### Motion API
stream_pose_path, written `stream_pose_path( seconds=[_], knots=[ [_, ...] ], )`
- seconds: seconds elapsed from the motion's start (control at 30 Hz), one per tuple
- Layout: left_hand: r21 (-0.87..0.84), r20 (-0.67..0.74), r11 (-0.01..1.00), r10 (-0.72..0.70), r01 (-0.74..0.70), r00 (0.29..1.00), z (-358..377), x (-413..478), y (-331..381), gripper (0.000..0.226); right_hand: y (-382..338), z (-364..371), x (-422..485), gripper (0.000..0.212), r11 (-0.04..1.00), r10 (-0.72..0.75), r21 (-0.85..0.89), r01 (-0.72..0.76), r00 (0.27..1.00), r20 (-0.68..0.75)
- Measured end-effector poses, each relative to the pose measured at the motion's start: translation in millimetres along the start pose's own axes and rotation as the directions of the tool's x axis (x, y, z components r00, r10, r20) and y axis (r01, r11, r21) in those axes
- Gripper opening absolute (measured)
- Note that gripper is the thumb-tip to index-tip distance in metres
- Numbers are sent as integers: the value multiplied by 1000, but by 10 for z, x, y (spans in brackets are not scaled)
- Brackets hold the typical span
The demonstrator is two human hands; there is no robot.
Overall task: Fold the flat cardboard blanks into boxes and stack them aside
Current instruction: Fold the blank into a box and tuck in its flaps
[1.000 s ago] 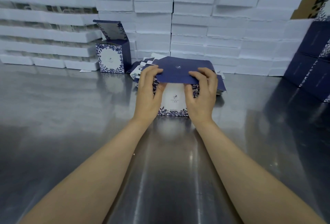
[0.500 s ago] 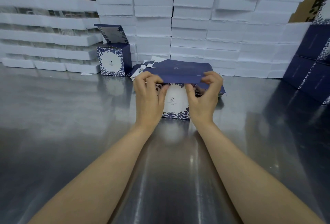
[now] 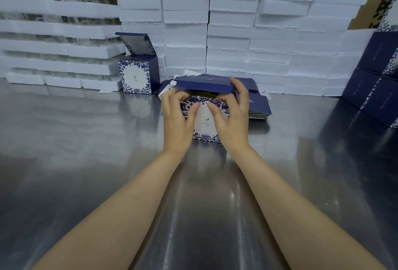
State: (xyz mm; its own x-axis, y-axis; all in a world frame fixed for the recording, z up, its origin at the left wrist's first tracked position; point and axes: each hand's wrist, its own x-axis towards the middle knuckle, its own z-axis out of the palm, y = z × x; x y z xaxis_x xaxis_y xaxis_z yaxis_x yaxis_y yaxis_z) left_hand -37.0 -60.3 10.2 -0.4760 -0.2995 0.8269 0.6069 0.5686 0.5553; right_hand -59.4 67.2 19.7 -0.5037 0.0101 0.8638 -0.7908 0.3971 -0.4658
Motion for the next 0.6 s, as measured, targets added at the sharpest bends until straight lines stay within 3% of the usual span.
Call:
stream_pose_path(
  seconds=[0.13, 0.27, 0.37, 0.53, 0.6],
  knots=[
    [76, 100, 996, 34, -41, 994, 31, 26, 54, 27, 9, 14, 12, 12, 998, -60, 10, 60, 998, 9],
    [124, 63, 982, 136, -143, 989, -5, 62, 89, 14, 54, -3, -11, 13, 995, -95, -37, 95, 995, -22],
    [111, 41, 985, 132, -136, 990, -16, 59, 119, 13, 91, 4, -11, 15, 987, -149, -63, 148, 989, -23],
    [74, 30, 985, 153, -155, 988, 11, 65, 101, 6, 139, 2, -37, 17, 993, -58, 102, 67, 994, -88],
    [20, -16, 992, 129, -128, 992, 25, 38, 73, 21, 142, -11, -48, 17, 982, -17, 183, 45, 988, -150]
  ],
)
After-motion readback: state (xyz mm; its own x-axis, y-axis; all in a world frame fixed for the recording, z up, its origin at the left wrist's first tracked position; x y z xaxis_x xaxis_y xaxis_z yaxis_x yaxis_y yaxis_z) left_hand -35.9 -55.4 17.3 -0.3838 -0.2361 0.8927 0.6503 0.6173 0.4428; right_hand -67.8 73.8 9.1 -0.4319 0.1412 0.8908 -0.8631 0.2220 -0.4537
